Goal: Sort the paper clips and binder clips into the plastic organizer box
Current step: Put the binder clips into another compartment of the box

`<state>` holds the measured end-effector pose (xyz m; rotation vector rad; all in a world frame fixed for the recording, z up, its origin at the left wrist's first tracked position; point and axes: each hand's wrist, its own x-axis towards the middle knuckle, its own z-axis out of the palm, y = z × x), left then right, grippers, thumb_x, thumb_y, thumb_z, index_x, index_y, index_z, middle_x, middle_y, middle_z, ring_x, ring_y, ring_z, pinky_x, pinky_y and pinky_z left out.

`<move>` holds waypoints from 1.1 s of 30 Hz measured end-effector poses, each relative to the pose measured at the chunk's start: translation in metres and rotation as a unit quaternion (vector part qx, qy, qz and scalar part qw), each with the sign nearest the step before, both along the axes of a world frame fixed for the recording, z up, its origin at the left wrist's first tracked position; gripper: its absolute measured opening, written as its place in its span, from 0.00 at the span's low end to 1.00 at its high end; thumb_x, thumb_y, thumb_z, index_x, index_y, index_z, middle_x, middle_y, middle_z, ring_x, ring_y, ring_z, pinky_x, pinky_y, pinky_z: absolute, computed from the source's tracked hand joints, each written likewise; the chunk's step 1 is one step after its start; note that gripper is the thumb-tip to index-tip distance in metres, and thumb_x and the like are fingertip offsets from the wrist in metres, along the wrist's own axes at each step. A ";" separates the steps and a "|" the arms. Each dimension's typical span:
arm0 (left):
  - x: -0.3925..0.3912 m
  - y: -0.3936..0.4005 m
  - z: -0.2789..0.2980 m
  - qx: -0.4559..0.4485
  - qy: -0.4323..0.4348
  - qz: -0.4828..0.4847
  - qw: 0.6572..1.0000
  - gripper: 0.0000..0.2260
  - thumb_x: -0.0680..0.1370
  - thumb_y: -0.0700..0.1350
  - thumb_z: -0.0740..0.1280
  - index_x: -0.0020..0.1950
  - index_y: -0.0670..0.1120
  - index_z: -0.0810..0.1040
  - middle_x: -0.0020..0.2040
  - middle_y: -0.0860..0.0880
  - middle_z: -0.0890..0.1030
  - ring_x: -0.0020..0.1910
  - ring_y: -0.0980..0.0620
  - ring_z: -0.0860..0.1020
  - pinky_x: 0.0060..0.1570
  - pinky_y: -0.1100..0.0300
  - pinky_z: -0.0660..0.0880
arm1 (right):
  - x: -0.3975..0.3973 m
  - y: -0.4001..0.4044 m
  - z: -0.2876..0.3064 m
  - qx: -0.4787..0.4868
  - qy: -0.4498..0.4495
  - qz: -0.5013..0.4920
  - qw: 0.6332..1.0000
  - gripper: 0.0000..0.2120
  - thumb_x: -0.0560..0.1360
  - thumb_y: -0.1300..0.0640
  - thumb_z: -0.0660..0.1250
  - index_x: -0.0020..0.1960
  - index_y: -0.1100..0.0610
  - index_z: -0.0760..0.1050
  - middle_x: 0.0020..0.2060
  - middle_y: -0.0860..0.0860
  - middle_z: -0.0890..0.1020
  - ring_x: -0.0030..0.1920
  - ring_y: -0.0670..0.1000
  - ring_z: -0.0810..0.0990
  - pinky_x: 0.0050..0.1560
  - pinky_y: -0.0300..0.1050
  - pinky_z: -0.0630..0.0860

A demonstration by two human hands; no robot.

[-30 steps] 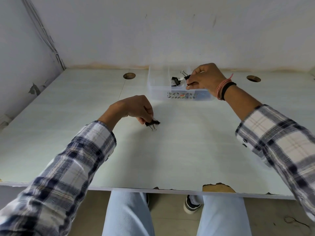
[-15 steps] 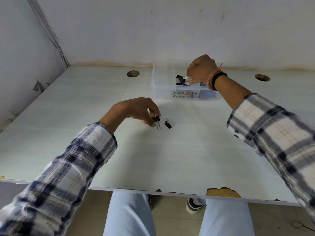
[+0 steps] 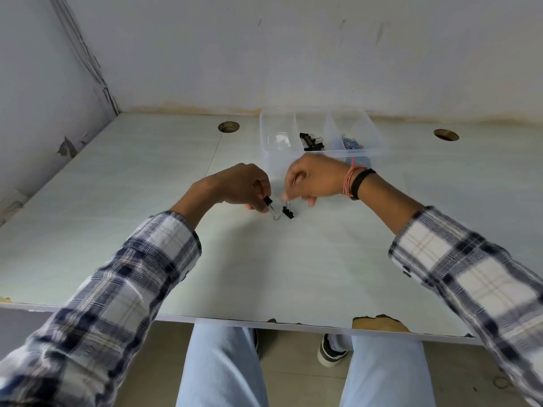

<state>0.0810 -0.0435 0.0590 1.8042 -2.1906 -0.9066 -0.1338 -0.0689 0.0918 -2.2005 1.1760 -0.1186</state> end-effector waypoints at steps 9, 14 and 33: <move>-0.007 -0.009 -0.001 -0.076 0.059 0.078 0.992 0.20 0.73 0.41 0.78 0.64 0.46 0.80 0.47 0.49 0.85 0.39 0.47 0.86 0.47 0.53 0.81 | -0.007 0.003 -0.028 0.017 -0.033 -0.018 0.999 0.04 0.74 0.61 0.72 0.46 0.61 0.83 0.34 0.58 0.85 0.30 0.52 0.85 0.34 0.41 0.81; -0.006 -0.019 -0.002 -0.100 0.087 0.119 0.984 0.18 0.74 0.38 0.76 0.63 0.43 0.81 0.47 0.47 0.83 0.35 0.47 0.85 0.40 0.59 0.78 | -0.030 -0.019 -0.007 0.000 -0.148 -0.102 0.984 0.06 0.73 0.62 0.73 0.48 0.65 0.83 0.39 0.62 0.86 0.37 0.58 0.87 0.43 0.49 0.85; -0.078 -0.085 0.046 -0.115 0.322 0.219 0.914 0.12 0.77 0.38 0.73 0.49 0.26 0.81 0.42 0.39 0.82 0.38 0.45 0.86 0.40 0.57 0.85 | -0.043 -0.087 0.025 0.023 -0.306 -0.348 0.886 0.15 0.75 0.70 0.64 0.59 0.75 0.75 0.51 0.68 0.83 0.45 0.59 0.87 0.50 0.53 0.84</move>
